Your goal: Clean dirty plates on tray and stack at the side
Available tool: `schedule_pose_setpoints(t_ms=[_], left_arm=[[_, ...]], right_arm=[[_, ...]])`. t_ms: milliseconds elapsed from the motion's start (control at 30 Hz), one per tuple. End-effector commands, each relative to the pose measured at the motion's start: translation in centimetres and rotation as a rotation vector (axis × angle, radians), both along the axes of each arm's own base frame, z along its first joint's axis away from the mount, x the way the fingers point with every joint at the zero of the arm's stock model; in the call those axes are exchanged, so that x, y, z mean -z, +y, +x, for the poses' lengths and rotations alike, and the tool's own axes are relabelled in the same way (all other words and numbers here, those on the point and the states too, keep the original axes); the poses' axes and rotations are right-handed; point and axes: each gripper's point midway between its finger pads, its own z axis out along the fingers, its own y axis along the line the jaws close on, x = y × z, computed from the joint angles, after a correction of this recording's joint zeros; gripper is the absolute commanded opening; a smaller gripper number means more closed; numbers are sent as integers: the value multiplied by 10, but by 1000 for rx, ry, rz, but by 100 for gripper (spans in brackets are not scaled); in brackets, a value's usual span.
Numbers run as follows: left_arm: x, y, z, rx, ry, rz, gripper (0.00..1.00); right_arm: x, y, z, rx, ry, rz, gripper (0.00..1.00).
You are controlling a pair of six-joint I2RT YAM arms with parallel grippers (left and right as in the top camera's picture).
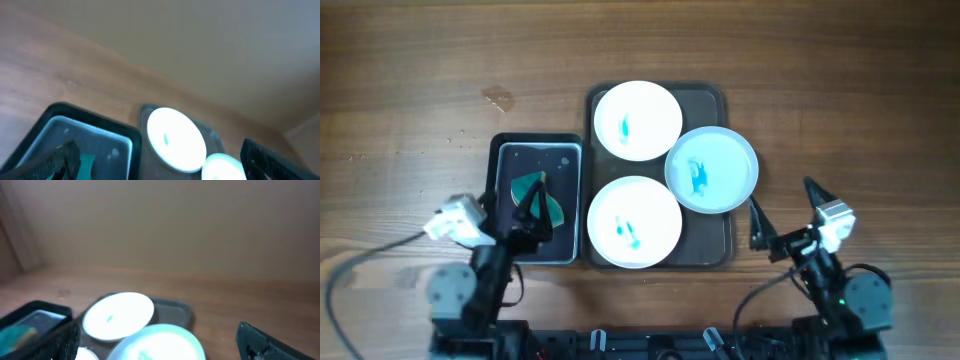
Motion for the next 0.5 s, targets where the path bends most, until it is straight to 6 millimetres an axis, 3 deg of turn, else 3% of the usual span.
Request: schedule_pose_setpoints(t_ms=[0,100,200,333,467], left_arm=[[-50,-4,4,44,98,99,100],[-71,-5,14,53,249,108,100],[-79,-5,25,62,417,109,100],[-73,-10,37,89,567,92,100],[-58,-26,35,175,643,49,100]], right_arm=[[-64,5,-17,-45,19,36,100],[-89,5,-18,-41,156,40,100],[-103,6,-10,-17,434,91,100],[-107,11,18,-38,633,-53,100],[-96,30,39,-102,757,27,100]])
